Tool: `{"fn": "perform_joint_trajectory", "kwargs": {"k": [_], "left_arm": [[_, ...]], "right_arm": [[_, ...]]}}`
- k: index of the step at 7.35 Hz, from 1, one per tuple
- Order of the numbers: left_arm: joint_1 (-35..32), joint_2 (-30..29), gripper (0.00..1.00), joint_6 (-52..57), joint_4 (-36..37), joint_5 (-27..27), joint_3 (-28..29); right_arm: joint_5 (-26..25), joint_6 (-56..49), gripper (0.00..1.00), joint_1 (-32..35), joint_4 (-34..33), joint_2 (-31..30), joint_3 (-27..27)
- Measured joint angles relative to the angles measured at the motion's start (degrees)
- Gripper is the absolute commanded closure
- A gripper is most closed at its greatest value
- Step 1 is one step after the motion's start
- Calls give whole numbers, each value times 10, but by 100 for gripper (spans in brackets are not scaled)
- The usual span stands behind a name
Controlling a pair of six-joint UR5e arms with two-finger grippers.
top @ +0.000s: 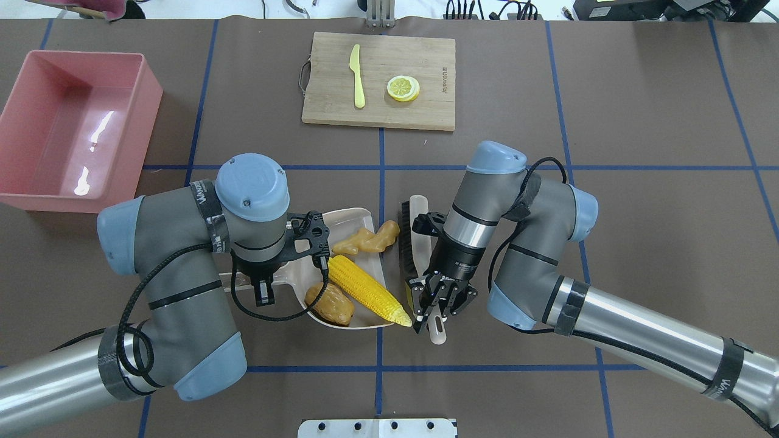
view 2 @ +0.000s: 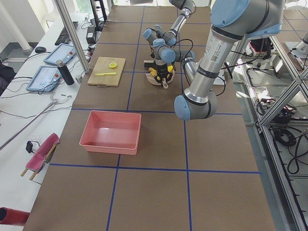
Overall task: Sweep and dump trash into bin
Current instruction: 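Push the remaining food into the dustpan with the right gripper's brush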
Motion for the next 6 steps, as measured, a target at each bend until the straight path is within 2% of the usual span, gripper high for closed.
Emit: {"fn": "perform_joint_trajectory", "kwargs": {"k": [6], "left_arm": [[-17, 0, 100, 1, 0, -25, 0]], "right_arm": [[-34, 34, 100, -36, -12, 42, 0]]}}
